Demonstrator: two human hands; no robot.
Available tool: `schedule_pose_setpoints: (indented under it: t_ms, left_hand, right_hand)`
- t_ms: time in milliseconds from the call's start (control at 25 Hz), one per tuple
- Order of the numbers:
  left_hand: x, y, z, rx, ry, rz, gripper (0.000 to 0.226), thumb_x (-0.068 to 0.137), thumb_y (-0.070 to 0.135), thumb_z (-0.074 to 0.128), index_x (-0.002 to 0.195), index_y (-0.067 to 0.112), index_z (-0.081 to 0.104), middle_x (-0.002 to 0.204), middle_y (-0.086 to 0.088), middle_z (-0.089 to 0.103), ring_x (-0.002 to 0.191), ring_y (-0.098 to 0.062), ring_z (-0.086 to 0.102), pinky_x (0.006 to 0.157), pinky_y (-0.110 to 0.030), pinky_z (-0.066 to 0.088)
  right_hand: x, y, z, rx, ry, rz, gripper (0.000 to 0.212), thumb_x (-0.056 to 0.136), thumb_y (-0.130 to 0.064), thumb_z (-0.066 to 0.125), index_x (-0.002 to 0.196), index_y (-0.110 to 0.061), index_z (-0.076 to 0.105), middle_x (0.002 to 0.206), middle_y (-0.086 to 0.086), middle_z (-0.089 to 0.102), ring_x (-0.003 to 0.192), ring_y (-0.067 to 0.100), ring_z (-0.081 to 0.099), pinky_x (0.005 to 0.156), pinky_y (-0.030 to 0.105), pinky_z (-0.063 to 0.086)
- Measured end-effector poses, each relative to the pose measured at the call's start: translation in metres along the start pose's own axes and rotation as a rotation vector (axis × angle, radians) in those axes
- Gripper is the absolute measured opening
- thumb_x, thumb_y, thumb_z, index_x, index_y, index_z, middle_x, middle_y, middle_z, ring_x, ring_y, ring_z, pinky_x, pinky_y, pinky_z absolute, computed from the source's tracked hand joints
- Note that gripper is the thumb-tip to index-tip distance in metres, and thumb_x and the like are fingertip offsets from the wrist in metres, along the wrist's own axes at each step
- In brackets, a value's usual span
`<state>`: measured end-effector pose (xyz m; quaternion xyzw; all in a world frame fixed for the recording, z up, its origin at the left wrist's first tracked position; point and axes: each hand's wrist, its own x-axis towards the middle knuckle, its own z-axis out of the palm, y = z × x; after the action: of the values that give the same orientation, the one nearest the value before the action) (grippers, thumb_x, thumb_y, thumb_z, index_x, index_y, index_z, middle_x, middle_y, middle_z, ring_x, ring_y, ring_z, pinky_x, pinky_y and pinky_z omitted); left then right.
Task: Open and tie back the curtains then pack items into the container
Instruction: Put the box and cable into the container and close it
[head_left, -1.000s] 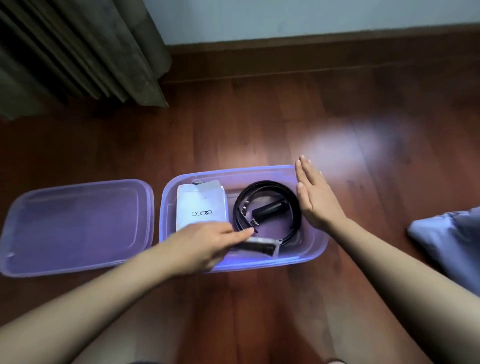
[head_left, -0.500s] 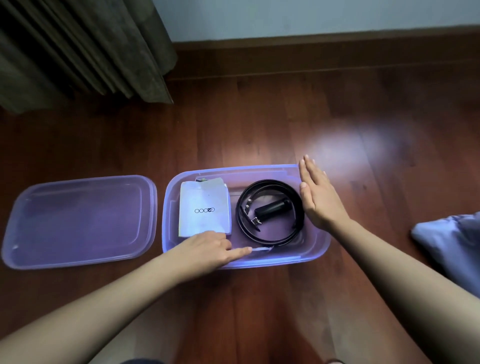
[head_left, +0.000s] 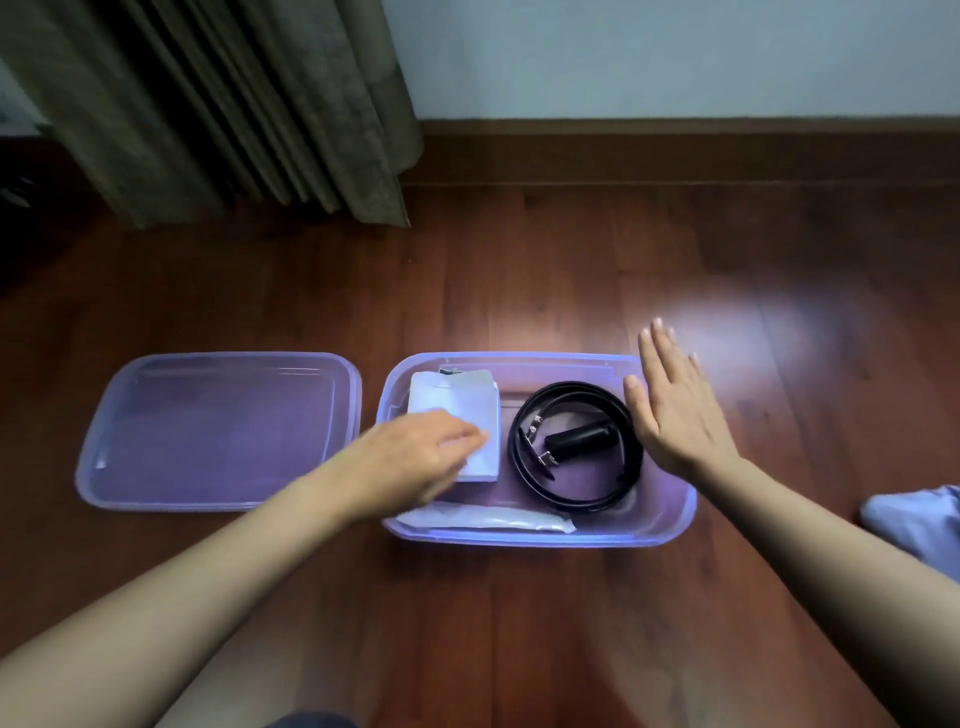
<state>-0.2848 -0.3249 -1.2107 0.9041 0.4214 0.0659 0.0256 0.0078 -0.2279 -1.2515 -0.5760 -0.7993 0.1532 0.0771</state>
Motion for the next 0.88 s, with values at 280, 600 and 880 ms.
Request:
schedule_pose_setpoints:
  t_ms: [280,600,880]
  left_hand:
    - [-0.072,-0.099,-0.033,0.055,0.009,-0.576,0.048,0.088,0.026,0.044,0.121,-0.004,0.060,0.122,-0.023,0.062,0.104,-0.036,0.065,0.085,-0.045,0.054]
    - [-0.189,-0.175,0.012,-0.122,-0.310,-1.297,0.069,0.098,0.042,0.038,0.143,-0.008,0.023,0.146,-0.028,0.033,0.133,-0.039,0.036,0.107,-0.038,0.031]
    - [-0.230,-0.192,0.040,-0.250,-0.386,-1.527,0.074,0.092,0.057,0.039,0.149,0.016,0.018,0.157,-0.019,-0.011,0.144,-0.042,-0.004,0.116,-0.053,0.012]
  right_hand:
    - [0.052,-0.173,-0.017,0.072,-0.046,-0.336,0.082,0.084,-0.058,0.014,0.148,-0.006,0.020,0.158,0.010,0.013,0.146,0.022,0.009,0.116,0.034,0.003]
    - [-0.010,-0.326,0.115,0.218,-0.337,-0.048,0.076,0.094,-0.043,0.031,0.147,0.003,0.002,0.157,0.022,0.000,0.146,0.030,0.001,0.118,0.034,0.002]
    - [0.009,-0.342,0.135,0.167,-0.470,0.150,0.079,0.094,-0.029,0.045,0.147,-0.001,-0.007,0.155,0.023,-0.012,0.143,0.041,-0.003,0.117,0.042,0.009]
